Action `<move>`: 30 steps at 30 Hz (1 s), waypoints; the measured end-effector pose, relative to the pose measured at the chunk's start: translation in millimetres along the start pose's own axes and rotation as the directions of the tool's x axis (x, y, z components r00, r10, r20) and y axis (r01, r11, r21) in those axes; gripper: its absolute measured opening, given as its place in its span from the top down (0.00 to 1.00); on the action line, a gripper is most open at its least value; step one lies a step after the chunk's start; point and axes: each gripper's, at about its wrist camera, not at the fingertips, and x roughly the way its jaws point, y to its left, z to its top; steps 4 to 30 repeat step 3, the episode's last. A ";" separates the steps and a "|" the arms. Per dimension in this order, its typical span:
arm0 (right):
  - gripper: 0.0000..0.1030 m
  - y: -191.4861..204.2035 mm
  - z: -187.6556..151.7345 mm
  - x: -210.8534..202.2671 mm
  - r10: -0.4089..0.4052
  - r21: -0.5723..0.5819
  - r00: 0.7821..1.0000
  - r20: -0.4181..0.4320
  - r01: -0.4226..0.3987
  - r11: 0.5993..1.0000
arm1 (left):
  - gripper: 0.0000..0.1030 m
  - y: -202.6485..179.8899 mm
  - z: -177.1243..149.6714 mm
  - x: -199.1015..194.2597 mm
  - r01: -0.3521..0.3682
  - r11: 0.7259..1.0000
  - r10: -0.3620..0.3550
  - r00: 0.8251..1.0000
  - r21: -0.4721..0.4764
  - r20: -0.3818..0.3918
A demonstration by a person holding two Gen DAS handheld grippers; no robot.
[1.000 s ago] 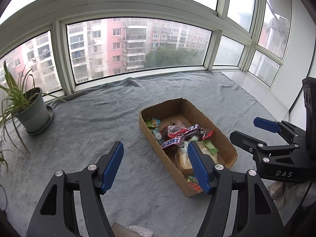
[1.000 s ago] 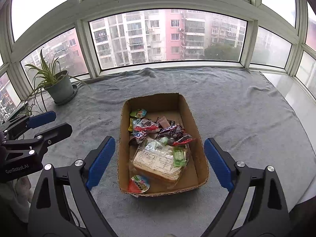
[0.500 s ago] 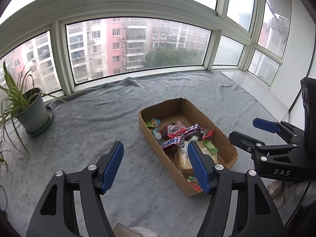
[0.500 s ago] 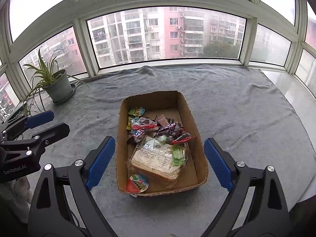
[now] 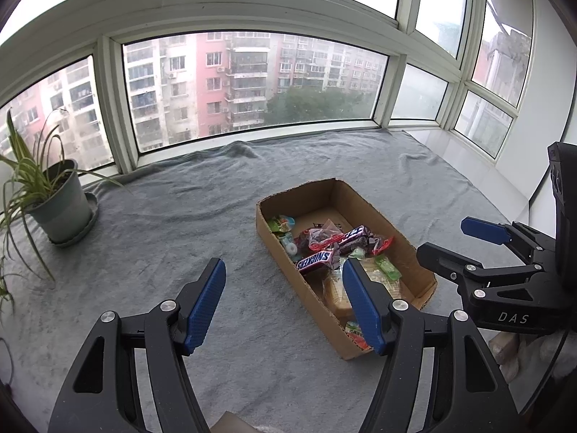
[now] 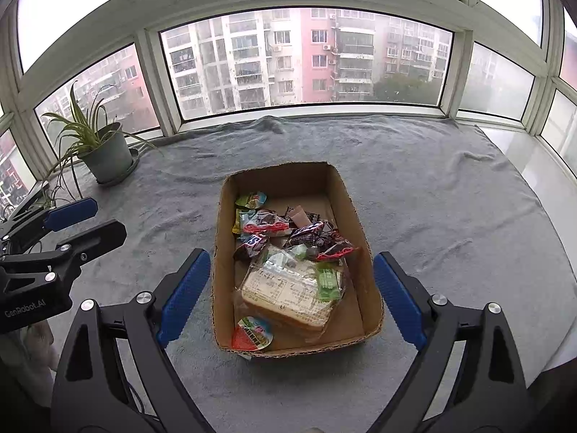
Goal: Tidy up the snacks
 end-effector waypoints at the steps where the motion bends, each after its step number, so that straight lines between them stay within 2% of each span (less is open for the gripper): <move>1: 0.09 0.4 -0.4 0.4 0.001 0.000 1.000 0.000 -0.001 1.000 | 0.35 -0.2 -0.1 -0.2 -0.002 1.000 0.002 1.000 0.002 0.002; 30: 0.09 1.4 -0.8 1.3 0.004 0.000 1.000 0.000 -0.004 1.000 | 0.35 -0.9 -0.2 -0.6 -0.002 1.000 0.002 1.000 0.005 0.002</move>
